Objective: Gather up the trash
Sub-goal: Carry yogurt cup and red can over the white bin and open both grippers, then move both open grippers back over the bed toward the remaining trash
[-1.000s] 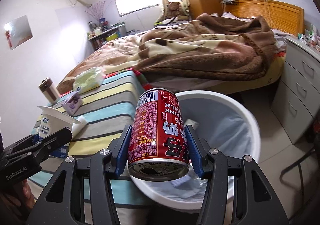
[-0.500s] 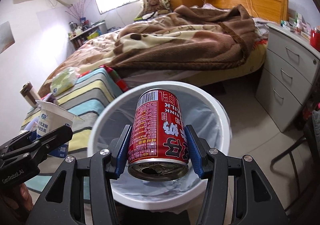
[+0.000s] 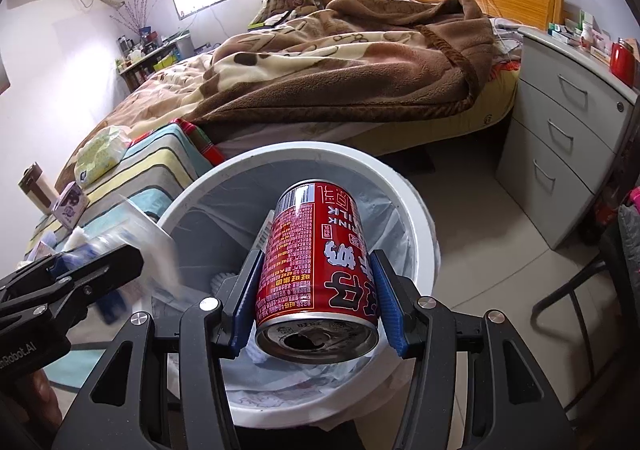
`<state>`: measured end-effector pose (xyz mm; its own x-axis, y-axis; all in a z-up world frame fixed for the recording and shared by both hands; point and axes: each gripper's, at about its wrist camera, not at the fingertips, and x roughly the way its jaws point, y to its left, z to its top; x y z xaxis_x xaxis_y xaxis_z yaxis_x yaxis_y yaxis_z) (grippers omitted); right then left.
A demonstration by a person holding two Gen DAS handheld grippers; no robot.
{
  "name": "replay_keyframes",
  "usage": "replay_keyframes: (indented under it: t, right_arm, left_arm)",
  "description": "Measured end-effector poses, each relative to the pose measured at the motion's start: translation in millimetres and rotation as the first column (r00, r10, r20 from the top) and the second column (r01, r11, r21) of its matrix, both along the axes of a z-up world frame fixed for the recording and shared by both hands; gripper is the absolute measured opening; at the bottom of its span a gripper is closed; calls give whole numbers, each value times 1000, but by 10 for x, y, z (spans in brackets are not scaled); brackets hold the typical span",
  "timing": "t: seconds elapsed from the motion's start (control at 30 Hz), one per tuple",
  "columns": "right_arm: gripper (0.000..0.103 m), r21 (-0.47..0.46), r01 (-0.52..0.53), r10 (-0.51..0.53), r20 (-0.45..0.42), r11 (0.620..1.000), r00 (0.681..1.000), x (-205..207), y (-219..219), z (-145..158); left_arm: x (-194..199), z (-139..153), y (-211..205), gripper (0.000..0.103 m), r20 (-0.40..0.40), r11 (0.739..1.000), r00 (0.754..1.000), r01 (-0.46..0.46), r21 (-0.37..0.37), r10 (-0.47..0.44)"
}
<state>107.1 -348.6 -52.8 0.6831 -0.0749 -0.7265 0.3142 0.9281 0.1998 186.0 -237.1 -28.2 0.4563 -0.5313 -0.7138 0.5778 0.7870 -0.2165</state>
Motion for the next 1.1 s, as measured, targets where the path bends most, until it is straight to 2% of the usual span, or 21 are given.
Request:
replay_keyframes:
  t: [0.13, 0.27, 0.63, 1.1]
  right_arm:
    - [55, -6, 7, -7, 10, 1000, 1000, -4, -5, 20]
    - [65, 0, 5, -5, 29, 1000, 1000, -20, -8, 53]
    - [67, 9, -20, 19, 73, 1000, 997, -21, 150, 136]
    - [71, -11, -146, 146, 138, 989, 980, 71, 612, 228]
  left_arm:
    - [-1, 19, 18, 65, 7, 1000, 1000, -3, -16, 3]
    - [-16, 55, 76, 66, 12, 1000, 1000, -12, -24, 13]
    - [-89, 182, 409, 66, 47, 997, 997, -67, -37, 68]
    - [-138, 279, 1191, 69, 72, 974, 974, -210, -81, 216]
